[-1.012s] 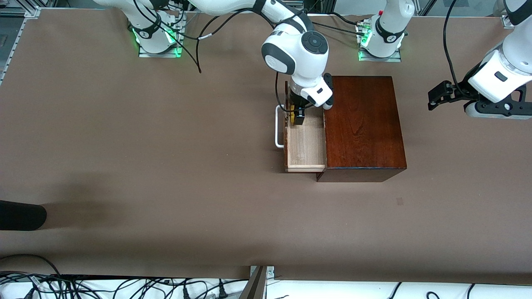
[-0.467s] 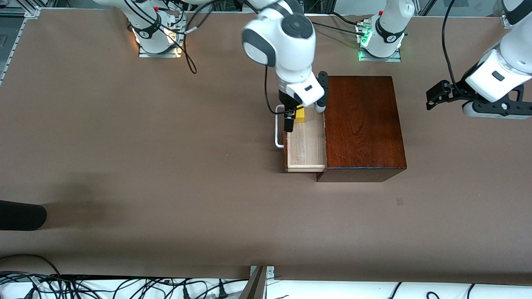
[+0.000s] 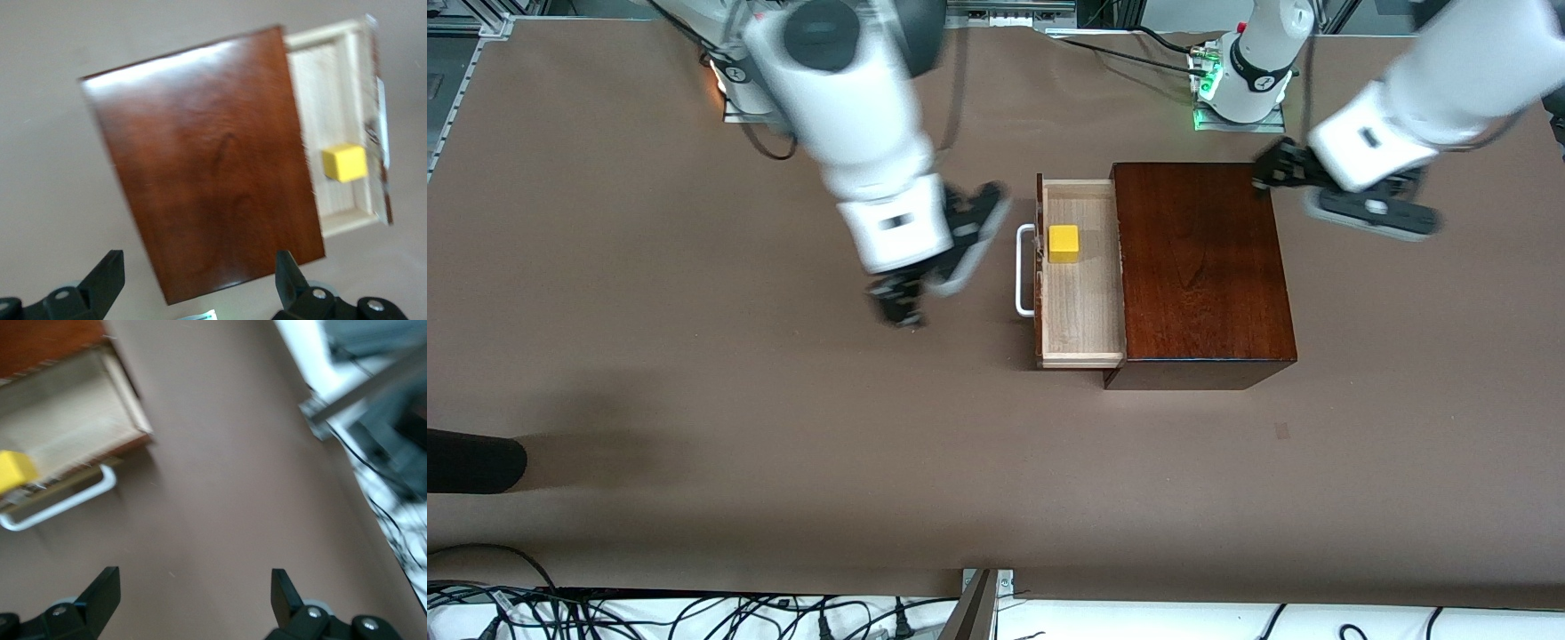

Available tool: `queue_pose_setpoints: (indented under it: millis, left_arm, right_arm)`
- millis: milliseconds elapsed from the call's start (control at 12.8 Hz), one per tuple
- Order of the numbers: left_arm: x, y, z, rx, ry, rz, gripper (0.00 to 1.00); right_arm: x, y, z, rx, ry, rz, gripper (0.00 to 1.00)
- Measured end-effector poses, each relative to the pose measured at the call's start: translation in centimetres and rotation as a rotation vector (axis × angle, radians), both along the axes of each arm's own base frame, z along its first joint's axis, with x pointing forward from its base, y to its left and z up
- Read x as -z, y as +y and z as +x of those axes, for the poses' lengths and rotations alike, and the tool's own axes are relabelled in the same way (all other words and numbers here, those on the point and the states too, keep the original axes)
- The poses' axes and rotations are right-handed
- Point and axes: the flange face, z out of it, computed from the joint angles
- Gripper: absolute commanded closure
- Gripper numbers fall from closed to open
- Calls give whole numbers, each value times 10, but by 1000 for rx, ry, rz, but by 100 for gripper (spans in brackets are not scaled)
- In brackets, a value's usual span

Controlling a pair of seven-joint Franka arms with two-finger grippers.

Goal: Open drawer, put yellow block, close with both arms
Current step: 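Open the right gripper and withdraw it while the left gripper approaches the drawer, then push the drawer front into the box with the left gripper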

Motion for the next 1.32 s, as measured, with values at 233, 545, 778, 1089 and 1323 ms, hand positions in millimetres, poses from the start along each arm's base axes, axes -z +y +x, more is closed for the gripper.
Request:
queue_pose_setpoints:
  millis: [233,545,778,1089,1323]
  left_arm:
    - [31,-85,-11,251,55,-38,0]
    - [88,-209,-33,490,164,-128,0]
    - [118,-277,-35,583,122,-221,0]
    - [183,-302,1,900,-77,-306,0]
    - [248,-335,-8,1088,-134,-246,0]
  right_arm:
    - [-19,-93,32,168,54,41,0]
    - [-57,-200,24,411,137,99,0]
    - [-70,-246,-6,500,203,84,0]
    - [-37,-294,-22,580,264,41,0]
    - [-25,-302,-44,625,260,52,0]
